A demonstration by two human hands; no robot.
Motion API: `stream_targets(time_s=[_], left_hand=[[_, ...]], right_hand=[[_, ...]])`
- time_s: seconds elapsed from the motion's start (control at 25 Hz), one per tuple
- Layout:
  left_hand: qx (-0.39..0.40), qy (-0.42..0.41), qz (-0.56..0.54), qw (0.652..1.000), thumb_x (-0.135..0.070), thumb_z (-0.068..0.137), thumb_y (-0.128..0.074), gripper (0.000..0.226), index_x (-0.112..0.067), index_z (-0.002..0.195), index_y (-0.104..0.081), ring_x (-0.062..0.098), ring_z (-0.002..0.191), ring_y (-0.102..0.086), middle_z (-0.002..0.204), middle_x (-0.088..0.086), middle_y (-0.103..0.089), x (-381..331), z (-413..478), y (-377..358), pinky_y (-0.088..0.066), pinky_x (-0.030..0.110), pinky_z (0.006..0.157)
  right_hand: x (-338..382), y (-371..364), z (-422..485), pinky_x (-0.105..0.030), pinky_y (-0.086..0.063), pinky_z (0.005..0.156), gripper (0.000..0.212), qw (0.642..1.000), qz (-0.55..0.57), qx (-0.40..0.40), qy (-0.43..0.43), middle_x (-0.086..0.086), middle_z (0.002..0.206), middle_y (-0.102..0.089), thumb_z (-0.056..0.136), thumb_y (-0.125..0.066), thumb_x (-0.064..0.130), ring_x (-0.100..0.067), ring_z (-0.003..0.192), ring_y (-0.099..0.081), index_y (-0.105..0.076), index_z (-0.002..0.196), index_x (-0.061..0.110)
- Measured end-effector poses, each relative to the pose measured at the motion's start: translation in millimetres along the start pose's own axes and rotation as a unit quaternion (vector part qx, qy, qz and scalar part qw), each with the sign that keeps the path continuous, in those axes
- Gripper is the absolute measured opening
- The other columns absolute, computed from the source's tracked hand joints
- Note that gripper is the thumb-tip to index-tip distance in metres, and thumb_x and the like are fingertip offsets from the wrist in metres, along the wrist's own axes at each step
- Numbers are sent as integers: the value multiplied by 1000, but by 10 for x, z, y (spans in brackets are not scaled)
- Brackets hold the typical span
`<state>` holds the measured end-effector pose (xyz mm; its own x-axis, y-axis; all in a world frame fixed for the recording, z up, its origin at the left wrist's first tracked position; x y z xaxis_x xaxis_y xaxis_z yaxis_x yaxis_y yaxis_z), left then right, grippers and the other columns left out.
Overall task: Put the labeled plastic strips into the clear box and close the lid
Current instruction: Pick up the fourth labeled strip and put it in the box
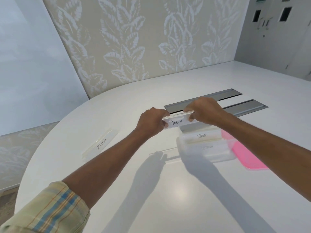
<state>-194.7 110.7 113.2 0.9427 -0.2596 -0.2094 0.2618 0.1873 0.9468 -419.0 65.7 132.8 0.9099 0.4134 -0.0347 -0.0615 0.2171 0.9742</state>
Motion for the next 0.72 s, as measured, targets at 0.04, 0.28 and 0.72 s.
stream_targets(time_s=[0.04, 0.28, 0.72], left_hand=[[6, -2, -2, 1000, -17, 89, -73, 45, -34, 130, -69, 25, 108, -68, 118, -2, -76, -105, 27, -30, -54, 34, 81], [26, -29, -25, 999, -20, 90, -75, 45, -33, 132, -68, 23, 118, -64, 126, -4, -74, -638, 184, -254, -51, 35, 86], [80, -46, 20, 996, -28, 88, -79, 47, -33, 133, -65, 24, 123, -64, 132, -3, -70, -1065, 370, -801, -55, 38, 92]], right_hand=[[-97, 9, -65, -35, -54, 80, 37, 1000, 4, -2, -9, 4, 103, -79, 79, -85, 31, -25, 103, -71, -78, 114, 39], [-638, 6, -367, -30, -43, 72, 45, 999, 3, -3, -46, 3, 105, -79, 76, -88, 33, -25, 103, -71, -76, 118, 40], [-1106, -359, -643, -31, -45, 70, 37, 996, 18, 68, -51, 7, 105, -77, 74, -88, 32, -21, 100, -70, -76, 109, 35]])
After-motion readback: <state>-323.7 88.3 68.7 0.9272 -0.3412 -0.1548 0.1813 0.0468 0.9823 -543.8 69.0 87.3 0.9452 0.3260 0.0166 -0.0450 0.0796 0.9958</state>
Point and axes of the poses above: each hand's wrist, its own z-axis towards the middle knuckle, its own y-axis out of the back of the hand, x = y × z, the point moved 2 cm from there along z, towards the middle knuckle
